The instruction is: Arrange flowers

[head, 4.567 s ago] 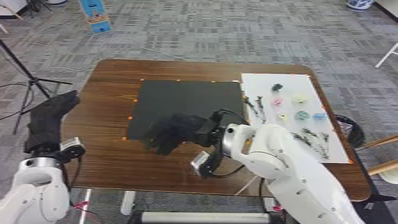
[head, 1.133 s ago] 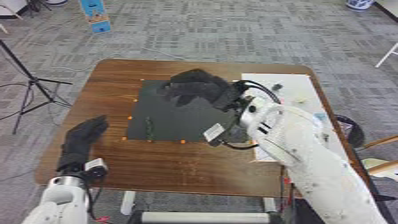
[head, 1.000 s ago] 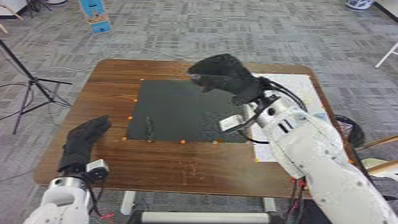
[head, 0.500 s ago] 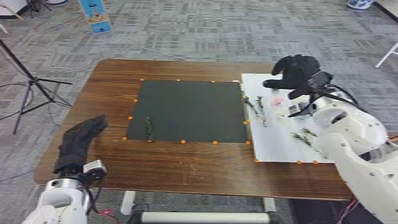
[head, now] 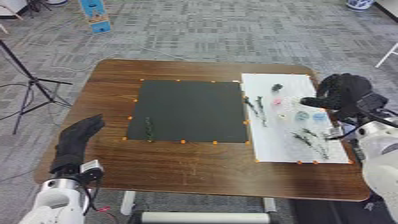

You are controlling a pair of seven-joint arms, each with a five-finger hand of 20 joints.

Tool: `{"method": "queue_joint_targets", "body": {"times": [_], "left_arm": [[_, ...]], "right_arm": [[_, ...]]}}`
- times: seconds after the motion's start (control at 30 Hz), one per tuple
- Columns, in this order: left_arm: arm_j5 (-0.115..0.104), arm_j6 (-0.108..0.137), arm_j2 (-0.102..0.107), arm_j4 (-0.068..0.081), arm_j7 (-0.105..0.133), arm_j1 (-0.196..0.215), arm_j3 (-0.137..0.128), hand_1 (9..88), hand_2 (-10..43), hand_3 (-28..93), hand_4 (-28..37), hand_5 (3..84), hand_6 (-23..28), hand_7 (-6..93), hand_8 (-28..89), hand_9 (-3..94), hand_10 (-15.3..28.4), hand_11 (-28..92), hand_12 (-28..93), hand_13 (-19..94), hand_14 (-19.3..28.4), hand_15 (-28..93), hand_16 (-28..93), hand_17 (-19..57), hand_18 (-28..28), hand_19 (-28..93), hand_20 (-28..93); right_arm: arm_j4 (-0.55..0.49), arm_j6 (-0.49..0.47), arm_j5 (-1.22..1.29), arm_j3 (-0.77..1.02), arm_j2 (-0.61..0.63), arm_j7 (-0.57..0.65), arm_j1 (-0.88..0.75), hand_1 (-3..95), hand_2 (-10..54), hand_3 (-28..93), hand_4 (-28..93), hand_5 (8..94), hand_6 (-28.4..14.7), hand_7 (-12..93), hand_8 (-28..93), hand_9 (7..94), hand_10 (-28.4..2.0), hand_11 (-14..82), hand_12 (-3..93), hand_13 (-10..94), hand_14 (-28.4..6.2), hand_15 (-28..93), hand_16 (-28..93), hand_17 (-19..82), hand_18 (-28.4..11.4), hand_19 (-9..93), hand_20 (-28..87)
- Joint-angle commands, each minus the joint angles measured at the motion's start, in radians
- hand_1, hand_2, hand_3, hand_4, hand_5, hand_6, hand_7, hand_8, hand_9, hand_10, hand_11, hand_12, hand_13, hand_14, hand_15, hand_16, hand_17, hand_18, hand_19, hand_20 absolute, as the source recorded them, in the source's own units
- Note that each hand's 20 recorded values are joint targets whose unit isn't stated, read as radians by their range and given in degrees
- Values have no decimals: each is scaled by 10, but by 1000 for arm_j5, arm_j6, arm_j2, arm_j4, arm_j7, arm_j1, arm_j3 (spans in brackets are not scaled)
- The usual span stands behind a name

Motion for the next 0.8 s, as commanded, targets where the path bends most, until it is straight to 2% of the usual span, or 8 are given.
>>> {"method": "queue_joint_targets", "body": {"times": [0.03,0.13,0.3,0.43,0.6,0.8], "left_arm": [[26,-23,-3,-21,-11,22,-18,215,112,743,-283,503,10,165,-84,509,120,168,123,365,139,109,1,14,107,41,144],[29,-23,-6,-24,-16,25,-21,214,112,743,-283,503,10,165,-83,508,120,168,123,364,139,108,2,13,107,41,144],[36,-29,-13,-31,-26,39,-26,215,113,742,-283,503,11,165,-82,506,120,167,123,364,139,108,2,14,107,41,143],[39,-35,-15,-29,-33,29,-19,215,114,741,-283,502,10,164,-83,505,119,168,124,365,141,109,2,14,108,42,145],[53,-55,-16,-31,-44,29,-18,216,115,740,-283,501,10,164,-82,504,121,169,125,365,142,108,3,14,108,43,145],[44,-56,-21,-33,-45,34,-20,216,116,739,-283,499,11,162,-82,503,120,168,125,365,141,108,3,14,110,45,146]], "right_arm": [[-15,-107,-15,77,-15,14,-170,231,-95,626,-135,704,-31,305,-49,795,-154,293,265,703,-159,565,353,316,-266,777,611],[-5,-137,-23,95,-19,22,-199,235,-95,625,-133,704,-31,299,-52,795,-152,293,266,704,-158,568,356,316,-266,779,611],[33,-118,-47,79,-41,34,-208,236,-95,623,-134,710,-31,294,-52,798,-152,297,267,709,-156,570,358,319,-267,783,611],[75,-106,-88,44,-47,48,-187,233,-95,620,-134,728,-27,297,-50,814,-149,303,267,722,-154,575,358,334,-268,794,612],[138,-109,-129,17,-54,62,-150,231,-95,615,-133,754,-23,290,-46,829,-142,312,268,742,-146,576,361,350,-271,810,611],[182,-101,-137,-4,-72,89,-124,231,-95,613,-132,759,-21,290,-42,836,-140,314,268,746,-145,575,365,355,-270,816,607]]}}
